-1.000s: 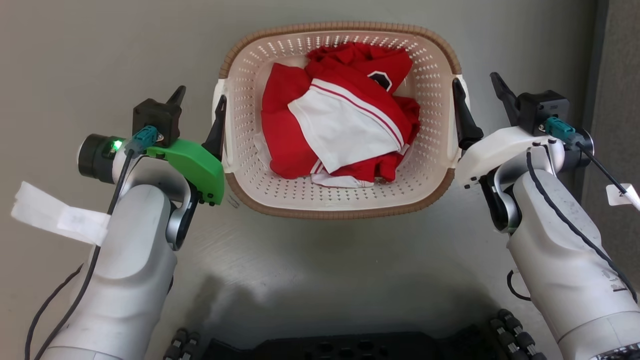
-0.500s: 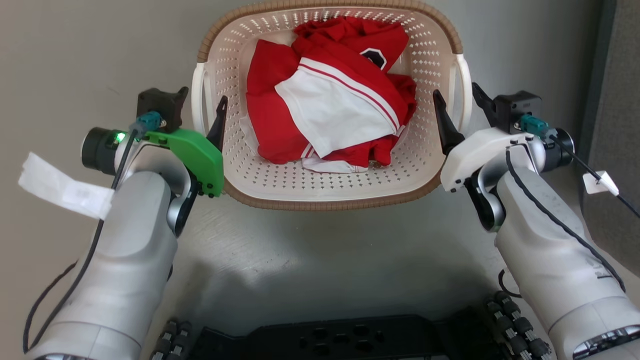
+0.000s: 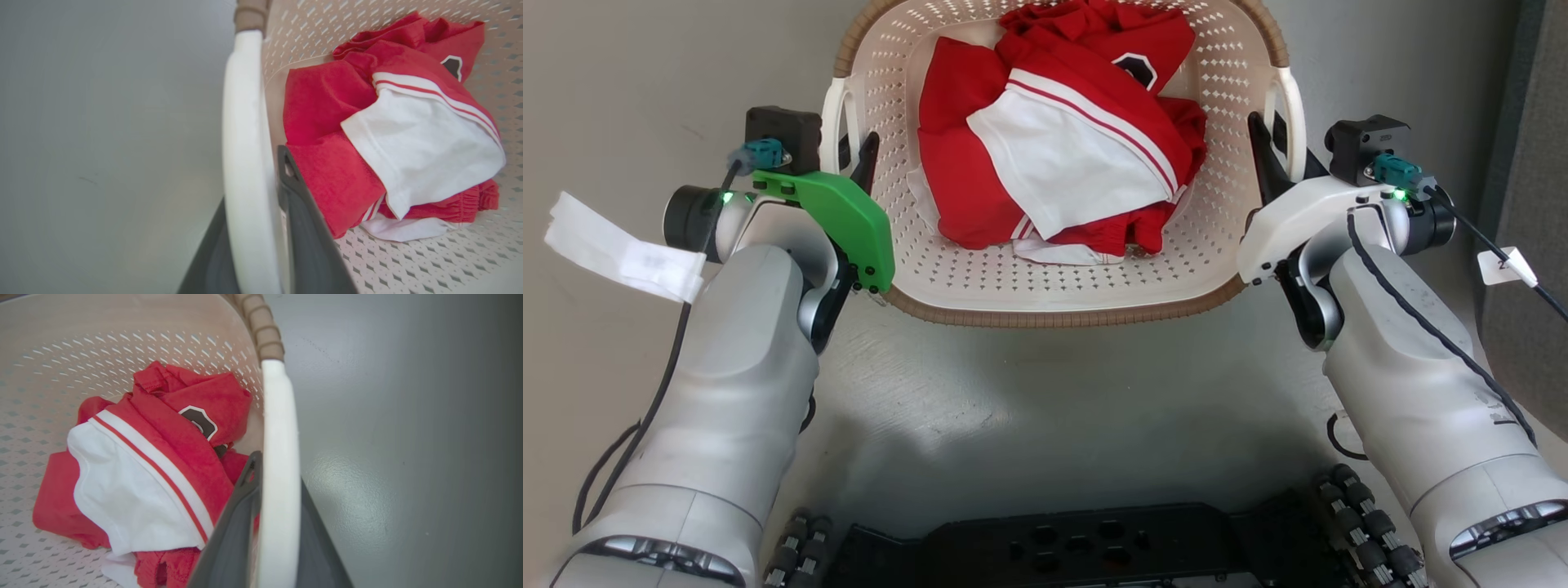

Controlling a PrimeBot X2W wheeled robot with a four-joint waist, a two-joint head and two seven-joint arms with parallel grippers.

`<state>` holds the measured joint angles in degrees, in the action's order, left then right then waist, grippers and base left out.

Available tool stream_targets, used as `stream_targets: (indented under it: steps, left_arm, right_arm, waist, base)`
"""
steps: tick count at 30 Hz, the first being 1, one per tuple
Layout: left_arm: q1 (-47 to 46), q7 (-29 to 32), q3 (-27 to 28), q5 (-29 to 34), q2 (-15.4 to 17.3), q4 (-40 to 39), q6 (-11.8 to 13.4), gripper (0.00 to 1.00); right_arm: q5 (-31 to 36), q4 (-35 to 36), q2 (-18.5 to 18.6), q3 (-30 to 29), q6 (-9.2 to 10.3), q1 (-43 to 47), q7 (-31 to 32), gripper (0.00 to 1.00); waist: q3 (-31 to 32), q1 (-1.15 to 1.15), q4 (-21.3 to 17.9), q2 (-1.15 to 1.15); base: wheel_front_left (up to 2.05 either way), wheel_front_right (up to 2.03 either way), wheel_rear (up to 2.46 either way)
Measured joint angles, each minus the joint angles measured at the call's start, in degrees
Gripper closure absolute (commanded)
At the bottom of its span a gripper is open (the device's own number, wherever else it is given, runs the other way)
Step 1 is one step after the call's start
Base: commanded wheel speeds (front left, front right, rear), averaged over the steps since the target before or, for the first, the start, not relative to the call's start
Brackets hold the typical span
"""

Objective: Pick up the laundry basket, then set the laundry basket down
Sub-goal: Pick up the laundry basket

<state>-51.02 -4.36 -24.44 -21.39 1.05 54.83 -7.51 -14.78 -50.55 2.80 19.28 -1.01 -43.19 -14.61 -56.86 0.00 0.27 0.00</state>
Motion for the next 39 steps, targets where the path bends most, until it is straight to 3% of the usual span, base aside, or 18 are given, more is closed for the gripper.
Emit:
stream_targets:
  steps: [18, 39]
  left_arm:
    - [-2.24, 0.35, -2.01, -2.66, -1.60, 8.03, -0.11, 1.00]
    - [5.80, 5.09, -8.84, -11.84, -2.04, 9.29, -0.11, 1.00]
  right_arm:
    - [-0.38, -7.25, -0.13, 1.65, -1.52, -2.45, -0.46, 1.00]
    - [-1.52, -19.16, -1.48, 2.48, -3.75, 0.32, 4.44, 1.00]
  waist:
    - [1.94, 0.00, 0.68, 0.00]
    - [13.45, 0.00, 0.69, 0.00]
  base:
    - [0.00, 0.00, 0.00]
    - [0.00, 0.00, 0.00]
